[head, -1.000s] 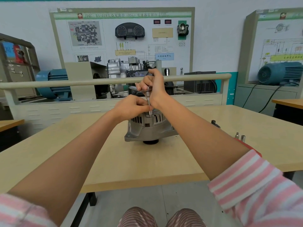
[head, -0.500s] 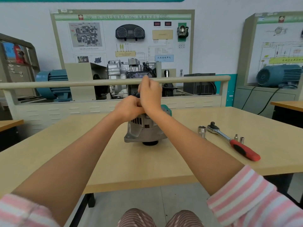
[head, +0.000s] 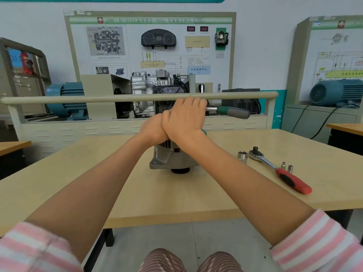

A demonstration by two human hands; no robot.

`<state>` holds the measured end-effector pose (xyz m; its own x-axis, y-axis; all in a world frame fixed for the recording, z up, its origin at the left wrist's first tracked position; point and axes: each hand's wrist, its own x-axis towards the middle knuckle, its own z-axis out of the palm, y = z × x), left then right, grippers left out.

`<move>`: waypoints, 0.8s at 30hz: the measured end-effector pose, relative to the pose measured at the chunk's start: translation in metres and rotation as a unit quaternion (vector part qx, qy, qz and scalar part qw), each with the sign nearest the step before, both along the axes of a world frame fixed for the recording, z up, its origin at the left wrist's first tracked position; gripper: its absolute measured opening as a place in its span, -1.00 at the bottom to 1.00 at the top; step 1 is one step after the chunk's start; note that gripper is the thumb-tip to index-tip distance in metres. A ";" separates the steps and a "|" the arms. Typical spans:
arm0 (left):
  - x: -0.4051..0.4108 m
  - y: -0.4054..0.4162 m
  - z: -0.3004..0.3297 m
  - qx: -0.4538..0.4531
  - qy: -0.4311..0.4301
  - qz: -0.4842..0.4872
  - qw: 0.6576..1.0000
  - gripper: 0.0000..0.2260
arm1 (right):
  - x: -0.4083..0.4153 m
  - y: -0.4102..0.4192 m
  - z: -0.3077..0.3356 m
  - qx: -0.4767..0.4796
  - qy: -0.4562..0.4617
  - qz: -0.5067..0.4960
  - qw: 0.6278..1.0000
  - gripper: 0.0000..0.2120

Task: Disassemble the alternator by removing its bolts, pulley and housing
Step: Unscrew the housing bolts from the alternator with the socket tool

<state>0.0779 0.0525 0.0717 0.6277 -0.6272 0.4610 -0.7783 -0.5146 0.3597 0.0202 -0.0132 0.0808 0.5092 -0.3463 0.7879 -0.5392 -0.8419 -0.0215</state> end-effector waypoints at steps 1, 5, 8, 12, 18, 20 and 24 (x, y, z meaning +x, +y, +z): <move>0.001 0.000 0.000 0.002 0.000 0.002 1.000 -0.73 | -0.001 0.000 0.001 -0.002 0.010 -0.006 1.000 -0.61; 0.001 0.001 0.000 0.015 0.005 0.022 1.000 -0.76 | 0.000 0.004 -0.002 -0.024 0.023 -0.013 0.999 -0.64; 0.000 0.003 -0.001 0.032 -0.016 0.027 0.999 -0.90 | 0.000 0.004 -0.011 0.006 -0.016 0.006 1.000 -0.57; -0.003 0.003 0.000 0.017 -0.028 0.011 0.999 -0.83 | 0.001 -0.001 -0.017 0.088 -0.066 0.026 0.994 -0.43; -0.004 0.002 -0.001 0.002 -0.010 -0.006 1.000 -0.83 | 0.013 -0.005 -0.015 0.111 -0.174 0.121 0.971 -0.64; -0.001 0.002 -0.002 -0.012 0.008 -0.007 1.000 -0.84 | 0.017 -0.009 -0.013 0.136 -0.202 0.176 0.954 -0.73; -0.002 0.004 -0.002 -0.018 0.026 -0.039 0.999 -0.85 | 0.018 -0.025 -0.002 0.290 -0.219 0.356 0.861 -0.71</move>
<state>0.0761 0.0561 0.0701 0.6008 -0.6595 0.4518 -0.7957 -0.4389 0.4174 0.0386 -0.0380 0.0790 0.4539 -0.4694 0.7573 0.2752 -0.7345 -0.6203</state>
